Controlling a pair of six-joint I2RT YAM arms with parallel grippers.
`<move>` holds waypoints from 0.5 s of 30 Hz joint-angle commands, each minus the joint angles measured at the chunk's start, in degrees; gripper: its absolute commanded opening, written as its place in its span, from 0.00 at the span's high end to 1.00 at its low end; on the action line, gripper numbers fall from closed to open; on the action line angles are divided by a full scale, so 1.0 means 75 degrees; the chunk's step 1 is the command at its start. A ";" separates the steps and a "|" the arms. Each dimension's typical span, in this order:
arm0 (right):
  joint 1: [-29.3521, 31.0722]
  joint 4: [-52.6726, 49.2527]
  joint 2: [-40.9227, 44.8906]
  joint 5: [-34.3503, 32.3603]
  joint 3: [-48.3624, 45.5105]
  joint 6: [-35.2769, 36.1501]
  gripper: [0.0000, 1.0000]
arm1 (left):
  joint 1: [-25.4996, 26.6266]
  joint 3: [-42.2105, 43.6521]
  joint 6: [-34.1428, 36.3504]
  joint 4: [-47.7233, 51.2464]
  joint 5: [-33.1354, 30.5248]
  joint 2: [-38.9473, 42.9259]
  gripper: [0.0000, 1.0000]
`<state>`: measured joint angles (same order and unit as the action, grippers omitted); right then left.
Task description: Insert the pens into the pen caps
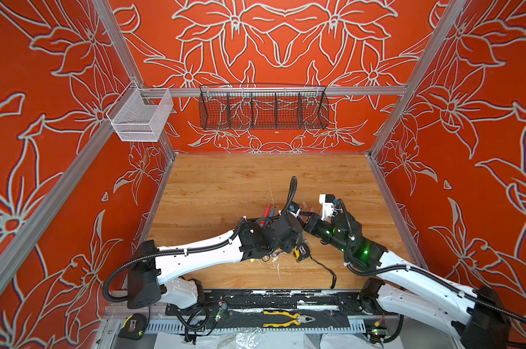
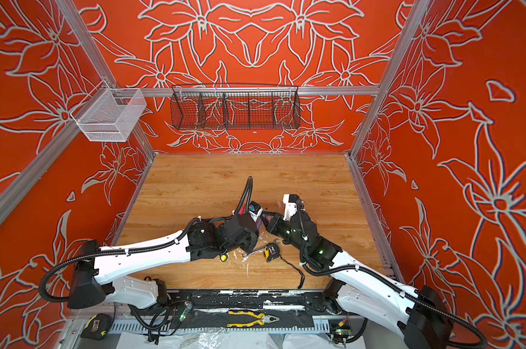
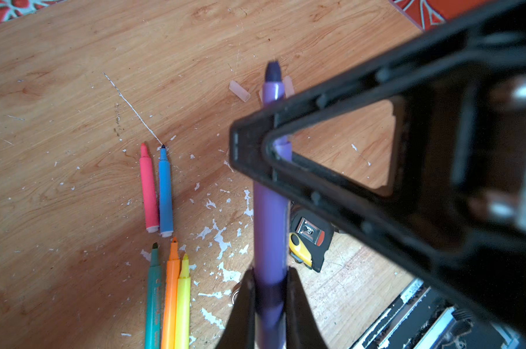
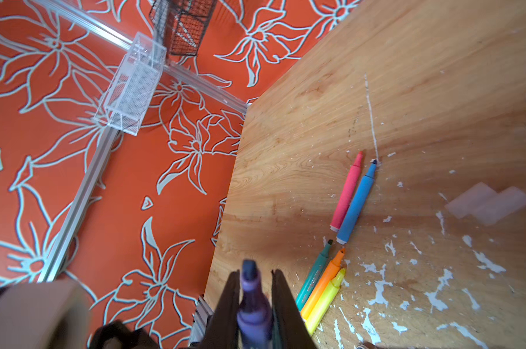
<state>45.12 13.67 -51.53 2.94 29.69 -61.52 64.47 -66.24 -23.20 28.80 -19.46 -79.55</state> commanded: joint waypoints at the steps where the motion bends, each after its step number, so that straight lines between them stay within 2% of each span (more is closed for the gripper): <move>1: 0.0122 0.0111 0.0011 -0.0087 0.0206 -0.0140 0.92 | 0.0018 0.0060 0.0093 -0.0379 0.0008 0.0236 0.98; 4: 0.0189 0.0180 0.0046 -0.0131 0.0163 -0.0228 0.96 | 0.0018 0.0177 0.0175 -0.0559 0.0028 0.0292 0.84; 7: 0.0286 0.0227 0.0079 -0.0189 0.0166 -0.0270 0.97 | 0.0014 0.0384 0.0253 -0.0852 -0.0018 0.0400 0.67; 9: 0.0367 0.0262 0.0093 -0.0262 0.0154 -0.0282 0.98 | 0.0006 0.0525 0.0328 -0.1096 0.0038 0.0507 0.59; 11: 0.0445 0.0285 0.0097 -0.0331 0.0148 -0.0300 0.98 | 0.0006 0.0610 0.0364 -0.1261 0.0064 0.0580 0.56; 15: 0.0552 0.0310 0.0118 -0.0470 0.0125 -0.0294 0.98 | -0.0006 0.0743 0.0429 -0.1427 0.0088 0.0705 0.57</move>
<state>48.60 14.33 -51.51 1.41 29.74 -62.46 64.47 -61.10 -20.78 21.06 -18.98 -76.03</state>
